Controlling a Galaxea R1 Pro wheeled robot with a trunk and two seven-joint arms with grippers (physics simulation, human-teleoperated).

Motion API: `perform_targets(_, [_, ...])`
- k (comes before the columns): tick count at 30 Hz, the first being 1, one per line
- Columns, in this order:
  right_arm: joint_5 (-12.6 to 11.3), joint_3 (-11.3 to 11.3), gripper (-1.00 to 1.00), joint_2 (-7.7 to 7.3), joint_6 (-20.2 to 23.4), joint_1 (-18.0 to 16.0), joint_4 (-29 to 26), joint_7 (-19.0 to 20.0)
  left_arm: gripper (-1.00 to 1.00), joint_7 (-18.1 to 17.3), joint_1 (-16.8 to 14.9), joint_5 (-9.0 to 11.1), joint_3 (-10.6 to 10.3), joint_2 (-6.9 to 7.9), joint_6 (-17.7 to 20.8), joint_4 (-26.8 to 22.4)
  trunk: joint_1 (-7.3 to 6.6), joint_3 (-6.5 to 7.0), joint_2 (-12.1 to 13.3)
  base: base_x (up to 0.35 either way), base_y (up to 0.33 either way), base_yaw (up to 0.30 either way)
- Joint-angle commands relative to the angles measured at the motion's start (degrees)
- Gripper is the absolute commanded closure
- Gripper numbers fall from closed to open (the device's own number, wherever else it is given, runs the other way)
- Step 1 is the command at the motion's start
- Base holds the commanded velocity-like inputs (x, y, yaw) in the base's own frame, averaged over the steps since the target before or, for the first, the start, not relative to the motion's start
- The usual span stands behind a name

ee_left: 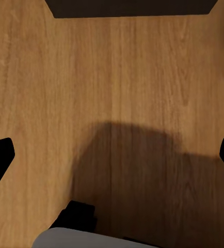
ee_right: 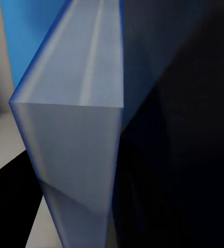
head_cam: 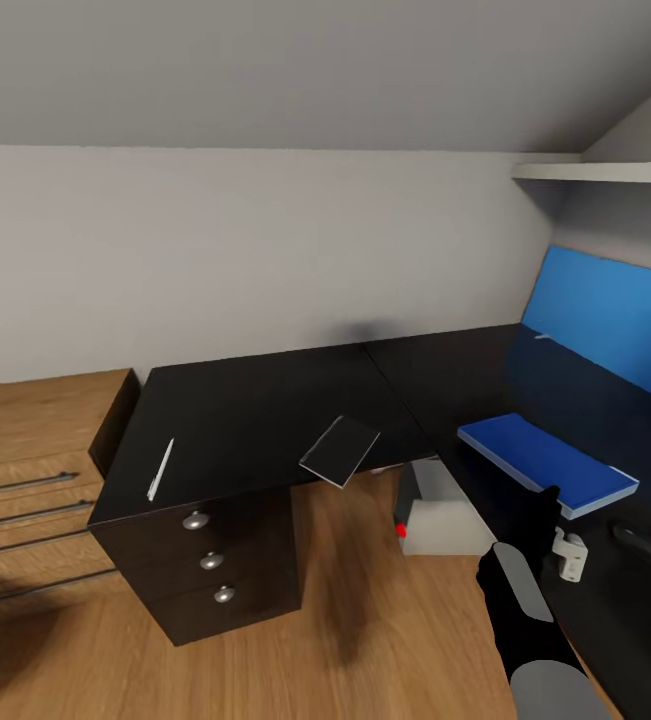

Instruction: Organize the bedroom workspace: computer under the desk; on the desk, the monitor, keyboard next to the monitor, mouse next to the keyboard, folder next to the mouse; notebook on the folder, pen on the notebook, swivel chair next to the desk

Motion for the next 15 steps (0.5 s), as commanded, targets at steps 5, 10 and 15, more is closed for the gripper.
perform_targets(5, [-1.05, -0.17, 1.0, 0.04, 0.09, -0.04, 0.03, 0.42, -1.0, 0.22, -0.03, 0.52, -0.19, 0.05, -0.19, 0.02, 0.0, -0.05, -0.02, 0.156, 0.0, 0.0])
perform_targets(10, [-1.05, -0.18, 1.0, 0.04, 0.19, -0.04, 0.03, 0.31, -1.0, 0.22, -0.03, 0.51, -0.19, 0.05, -0.18, 0.02, 0.0, -0.05, -0.02, 0.02, 0.0, 0.0])
perform_targets(15, [-1.05, -0.18, -1.0, 0.04, 0.28, -0.04, 0.03, 0.19, -1.0, 0.29, -0.03, 0.51, -0.17, 0.05, -0.17, 0.03, 0.0, -0.05, -0.02, 0.002, 0.0, 0.0])
